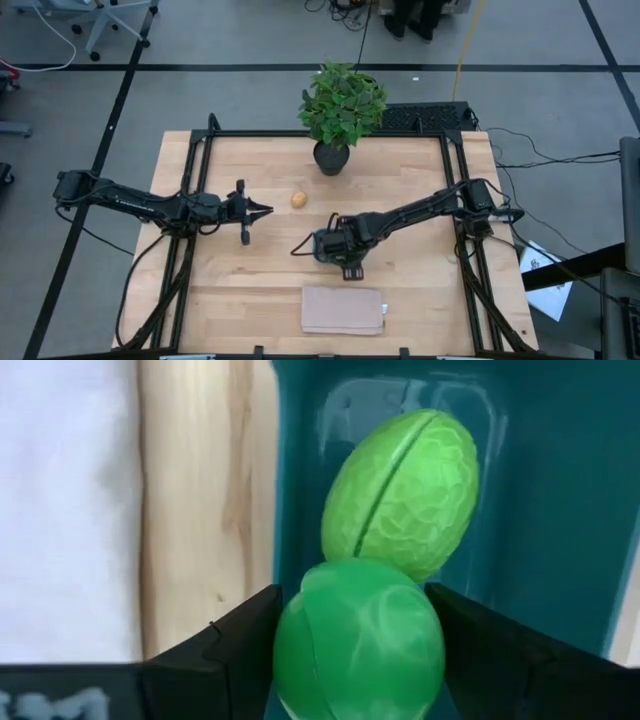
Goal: Pick and placing Produce into tupperware
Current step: Put the green pear into the blue bin
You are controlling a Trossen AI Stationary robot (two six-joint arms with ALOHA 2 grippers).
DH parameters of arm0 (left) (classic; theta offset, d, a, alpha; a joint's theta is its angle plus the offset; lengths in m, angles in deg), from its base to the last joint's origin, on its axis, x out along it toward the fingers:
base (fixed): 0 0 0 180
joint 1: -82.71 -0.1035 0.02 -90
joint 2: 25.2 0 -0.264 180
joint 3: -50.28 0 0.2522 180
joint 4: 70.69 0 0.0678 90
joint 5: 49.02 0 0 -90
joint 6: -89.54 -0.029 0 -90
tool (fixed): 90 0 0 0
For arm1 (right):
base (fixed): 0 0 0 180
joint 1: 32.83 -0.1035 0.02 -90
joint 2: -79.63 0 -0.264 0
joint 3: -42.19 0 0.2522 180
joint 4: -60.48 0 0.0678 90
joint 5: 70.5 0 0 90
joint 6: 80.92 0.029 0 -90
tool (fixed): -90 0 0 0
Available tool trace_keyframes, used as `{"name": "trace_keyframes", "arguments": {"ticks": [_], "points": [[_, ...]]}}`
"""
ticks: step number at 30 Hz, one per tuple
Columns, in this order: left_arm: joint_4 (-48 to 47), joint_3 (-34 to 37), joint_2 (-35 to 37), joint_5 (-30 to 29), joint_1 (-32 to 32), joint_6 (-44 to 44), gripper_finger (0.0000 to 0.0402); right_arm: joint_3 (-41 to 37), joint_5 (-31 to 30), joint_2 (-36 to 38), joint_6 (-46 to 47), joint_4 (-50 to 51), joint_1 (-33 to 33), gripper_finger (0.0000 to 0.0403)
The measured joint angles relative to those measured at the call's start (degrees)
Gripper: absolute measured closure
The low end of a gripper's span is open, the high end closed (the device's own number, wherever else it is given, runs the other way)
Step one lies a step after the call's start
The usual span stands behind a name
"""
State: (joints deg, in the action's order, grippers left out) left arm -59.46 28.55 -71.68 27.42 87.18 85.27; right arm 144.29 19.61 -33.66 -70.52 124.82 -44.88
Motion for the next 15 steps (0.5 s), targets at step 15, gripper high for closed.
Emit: {"name": "trace_keyframes", "arguments": {"ticks": [15], "points": [[-1.29,0.0,-0.01,0.02,0.0,0.02,0.0369,0.0,0.21,0.0,-6.32,0.63,0.93,0.0179]]}}
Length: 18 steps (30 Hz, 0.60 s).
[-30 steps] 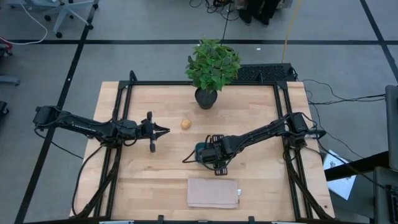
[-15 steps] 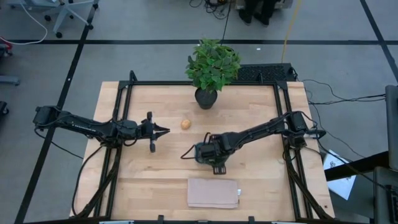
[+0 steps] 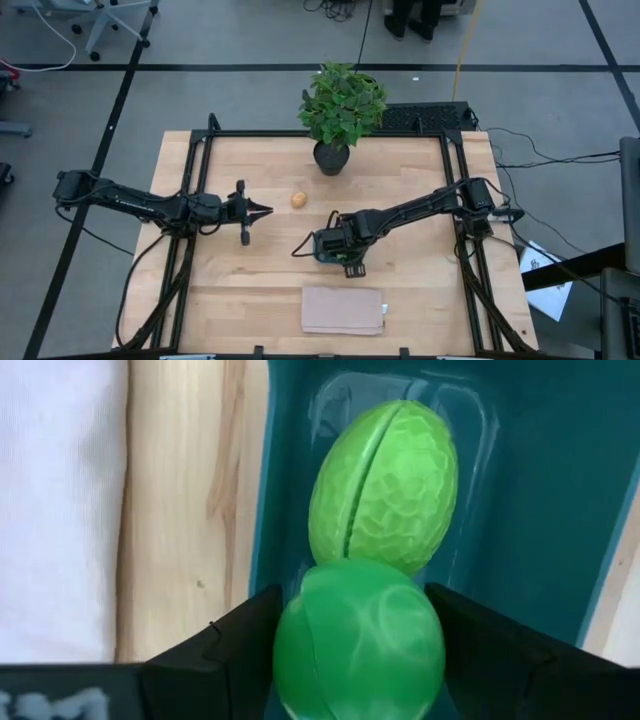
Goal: Pick and placing Produce into tupperware
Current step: Put the green pear into the blue bin
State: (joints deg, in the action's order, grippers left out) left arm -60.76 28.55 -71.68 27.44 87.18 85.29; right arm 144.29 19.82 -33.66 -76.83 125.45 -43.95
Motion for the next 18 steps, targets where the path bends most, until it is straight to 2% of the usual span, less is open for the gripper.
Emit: {"name": "trace_keyframes", "arguments": {"ticks": [10,18], "points": [[0.03,0.0,-0.01,0.0,0.0,0.0,0.0369,-0.14,1.1,0.0,-2.26,1.19,0.0,0.0179],[0.03,0.0,-0.01,0.0,0.01,0.0,0.0369,-4.5,1.73,0.0,-2.26,-2.61,0.17,0.0179]]}}
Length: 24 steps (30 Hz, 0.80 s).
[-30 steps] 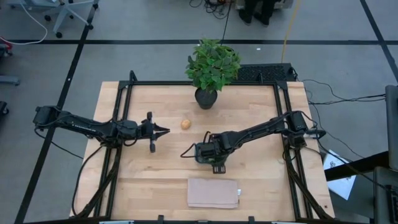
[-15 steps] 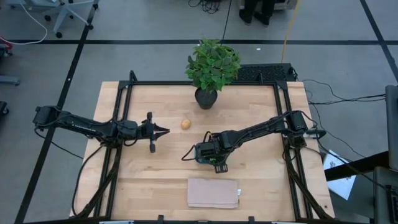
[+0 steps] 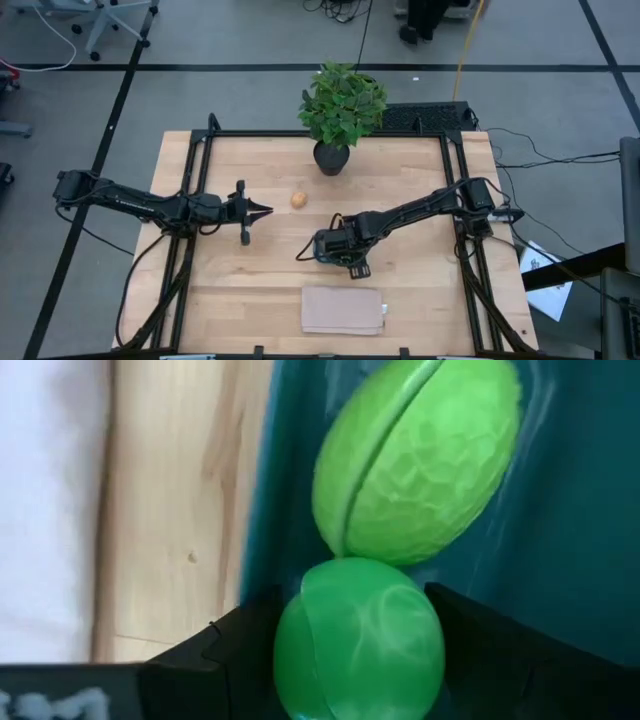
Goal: Pick and placing Produce into tupperware
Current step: Put the green pear into the blue bin
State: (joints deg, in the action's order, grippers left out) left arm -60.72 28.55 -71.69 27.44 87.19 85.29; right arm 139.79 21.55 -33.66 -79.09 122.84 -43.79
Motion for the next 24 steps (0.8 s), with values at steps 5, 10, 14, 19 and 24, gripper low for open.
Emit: {"name": "trace_keyframes", "arguments": {"ticks": [5,10,14,19,24], "points": [[0.01,0.0,0.01,0.0,-0.01,0.0,0.0369,-2.11,1.26,0.0,0.36,-2.19,0.51,0.0179],[0.02,0.0,0.0,0.0,-0.01,0.0,0.0369,-2.54,1.31,0.0,-0.44,-2.9,1.19,0.0179],[0.02,0.0,0.0,0.0,-0.01,0.02,0.0369,-2.54,1.51,0.0,-1.49,-3.34,1.58,0.0179],[0.02,0.0,0.01,0.0,0.0,0.02,0.0369,-2.54,4.82,0.0,-2.67,-4.07,1.94,0.0179],[0.02,0.0,0.0,0.0,-0.01,0.02,0.0369,-2.54,5.7,0.0,-2.76,-4.98,1.94,0.0179]]}}
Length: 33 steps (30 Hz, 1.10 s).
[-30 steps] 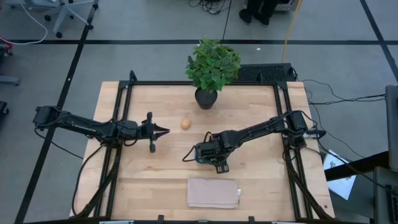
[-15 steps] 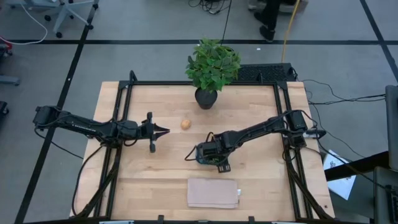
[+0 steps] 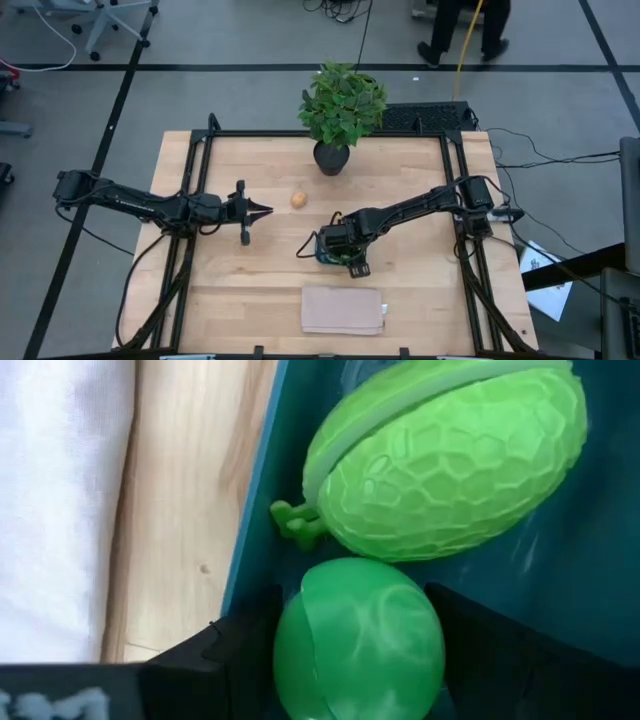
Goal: Pick and placing Produce into tupperware
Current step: Put the green pear into the blue bin
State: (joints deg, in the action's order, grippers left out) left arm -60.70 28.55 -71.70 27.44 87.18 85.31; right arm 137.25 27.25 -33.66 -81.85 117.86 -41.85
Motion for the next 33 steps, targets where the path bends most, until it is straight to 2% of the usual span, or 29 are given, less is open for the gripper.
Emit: {"name": "trace_keyframes", "arguments": {"ticks": [19,28,33], "points": [[-0.13,0.0,0.0,0.0,0.0,0.0,0.0369,-3.96,-1.57,0.31,0.4,-3.8,0.07,0.0177],[-0.17,0.0,0.02,0.0,0.0,0.22,0.0369,-4.01,-3.0,0.17,3.37,-2.78,0.02,0.0118],[-0.17,0.0,0.0,0.0,0.01,0.22,0.0369,-4.0,-3.26,0.12,4.54,-2.69,-0.02,0.0105]]}}
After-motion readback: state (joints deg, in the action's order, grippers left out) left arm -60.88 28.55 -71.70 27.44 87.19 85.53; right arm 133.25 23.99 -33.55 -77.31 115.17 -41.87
